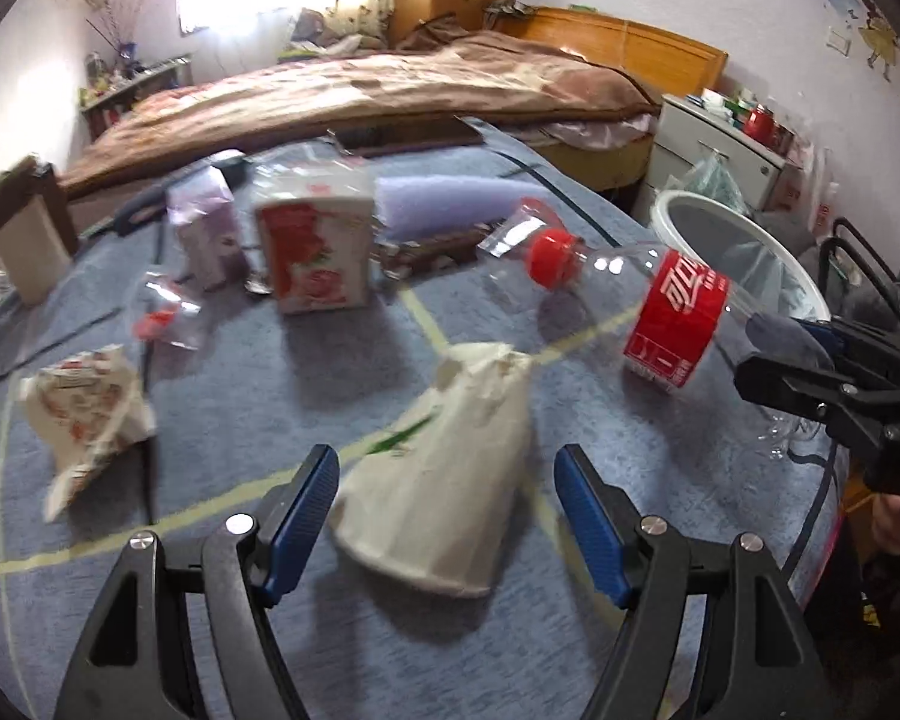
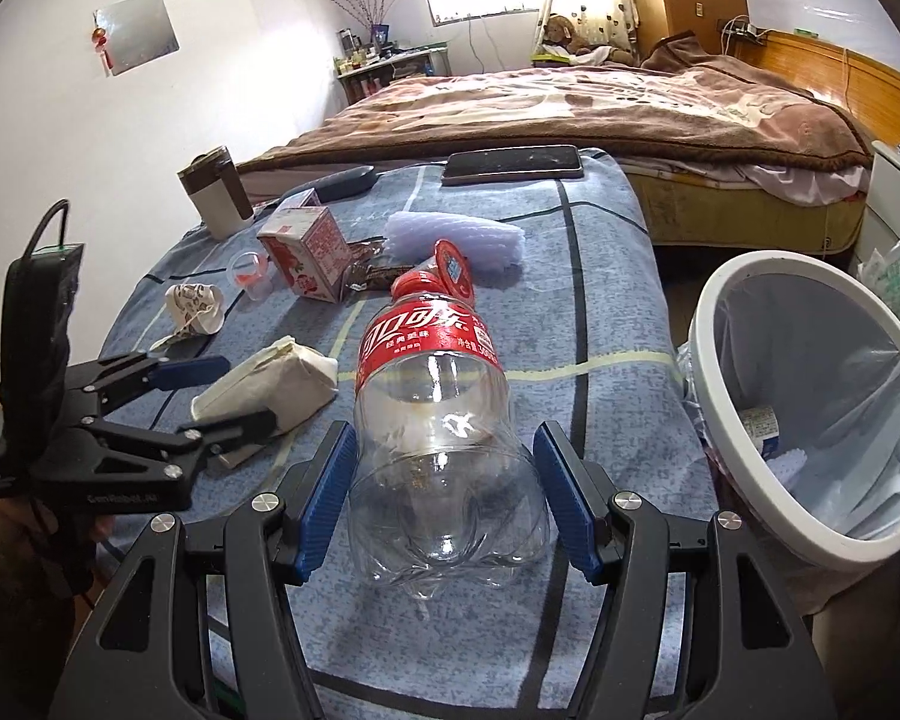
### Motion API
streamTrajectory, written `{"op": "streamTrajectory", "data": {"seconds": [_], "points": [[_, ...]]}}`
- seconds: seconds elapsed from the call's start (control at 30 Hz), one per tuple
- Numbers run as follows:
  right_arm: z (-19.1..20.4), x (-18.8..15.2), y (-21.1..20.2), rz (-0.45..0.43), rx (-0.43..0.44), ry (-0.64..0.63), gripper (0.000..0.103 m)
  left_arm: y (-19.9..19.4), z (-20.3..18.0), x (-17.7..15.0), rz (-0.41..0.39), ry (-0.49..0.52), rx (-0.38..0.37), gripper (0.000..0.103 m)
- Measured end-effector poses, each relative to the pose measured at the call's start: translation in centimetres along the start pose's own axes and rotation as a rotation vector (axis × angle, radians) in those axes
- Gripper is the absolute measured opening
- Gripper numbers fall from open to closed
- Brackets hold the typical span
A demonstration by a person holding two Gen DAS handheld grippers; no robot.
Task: Collect trash
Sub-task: 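Grasp the cola bottle with the right tool while the left tool grasps the beige paper bag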
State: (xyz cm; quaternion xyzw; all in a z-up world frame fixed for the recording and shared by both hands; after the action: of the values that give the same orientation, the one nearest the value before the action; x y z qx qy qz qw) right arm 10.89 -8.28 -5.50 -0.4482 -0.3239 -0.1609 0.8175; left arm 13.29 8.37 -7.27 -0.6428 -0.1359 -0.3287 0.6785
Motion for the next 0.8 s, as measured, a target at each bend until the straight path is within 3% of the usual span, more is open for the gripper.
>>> {"op": "streamTrajectory", "data": {"seconds": [0.13,0.23,0.53,0.8], "points": [[-0.2,-0.2,-0.2,-0.001,-0.002,0.005,0.063,0.4,-0.6,0.0,0.012,0.005,0.014,0.075],[-0.5,-0.2,-0.4,-0.005,-0.001,0.012,0.063,0.4,-0.6,0.2,0.014,-0.006,0.02,0.063],[-1.0,-0.3,-0.9,-0.019,0.014,0.023,0.063,0.0,-1.0,0.5,0.006,-0.035,0.037,0.043],[-1.7,-0.5,-2.1,-0.042,0.035,0.031,0.063,-0.9,-2.0,1.0,-0.012,-0.054,0.051,0.033]]}}
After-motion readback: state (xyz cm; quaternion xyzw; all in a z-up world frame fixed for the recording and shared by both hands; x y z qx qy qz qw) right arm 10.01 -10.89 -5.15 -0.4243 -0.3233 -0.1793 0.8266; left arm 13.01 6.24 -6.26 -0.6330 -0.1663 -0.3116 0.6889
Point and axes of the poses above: each gripper's, at about its wrist camera, not at the fingertips, and y roughly the way its jaws point, z to its left, x to its top, the point moved 3 cm from there along y, roughly the way its jaws point, and after that the axes turned 15 degrees about x, right-handed, at the moved point
